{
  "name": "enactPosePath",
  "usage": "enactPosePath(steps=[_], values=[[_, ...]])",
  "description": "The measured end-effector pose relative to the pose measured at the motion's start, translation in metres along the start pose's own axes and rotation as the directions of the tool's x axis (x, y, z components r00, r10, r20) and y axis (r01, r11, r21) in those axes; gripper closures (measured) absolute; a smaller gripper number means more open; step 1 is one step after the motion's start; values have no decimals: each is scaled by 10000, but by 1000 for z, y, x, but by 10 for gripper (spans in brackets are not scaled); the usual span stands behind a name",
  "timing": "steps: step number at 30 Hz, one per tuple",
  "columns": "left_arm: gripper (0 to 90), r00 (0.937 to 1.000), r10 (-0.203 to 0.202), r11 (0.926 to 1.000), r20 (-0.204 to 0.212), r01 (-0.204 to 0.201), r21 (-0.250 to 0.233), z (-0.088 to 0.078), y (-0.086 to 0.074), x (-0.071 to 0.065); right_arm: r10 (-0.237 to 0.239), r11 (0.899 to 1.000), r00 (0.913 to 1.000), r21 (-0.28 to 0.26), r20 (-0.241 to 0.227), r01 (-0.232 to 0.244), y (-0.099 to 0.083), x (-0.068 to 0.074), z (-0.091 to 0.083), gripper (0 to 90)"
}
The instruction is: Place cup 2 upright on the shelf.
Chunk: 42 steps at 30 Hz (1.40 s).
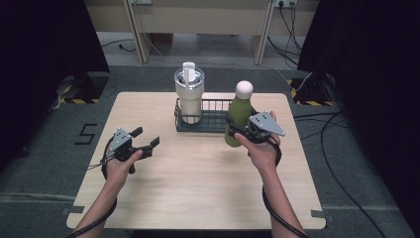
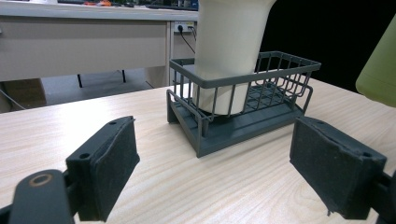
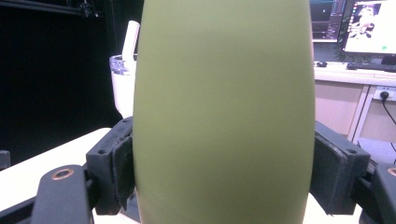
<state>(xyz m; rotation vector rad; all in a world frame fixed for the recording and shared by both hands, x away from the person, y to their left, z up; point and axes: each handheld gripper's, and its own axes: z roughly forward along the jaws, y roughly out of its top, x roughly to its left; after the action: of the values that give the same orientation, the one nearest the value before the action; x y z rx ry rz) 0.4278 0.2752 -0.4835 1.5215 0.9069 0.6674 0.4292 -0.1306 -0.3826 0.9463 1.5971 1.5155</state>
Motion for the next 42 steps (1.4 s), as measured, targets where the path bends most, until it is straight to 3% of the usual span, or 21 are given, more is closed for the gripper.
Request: enactPosePath(steps=[42], values=[[142, 9999, -91, 10000, 53, 91, 10, 1, 0, 0, 133, 9999, 9994, -21, 317, -132, 24, -7, 47, 221]])
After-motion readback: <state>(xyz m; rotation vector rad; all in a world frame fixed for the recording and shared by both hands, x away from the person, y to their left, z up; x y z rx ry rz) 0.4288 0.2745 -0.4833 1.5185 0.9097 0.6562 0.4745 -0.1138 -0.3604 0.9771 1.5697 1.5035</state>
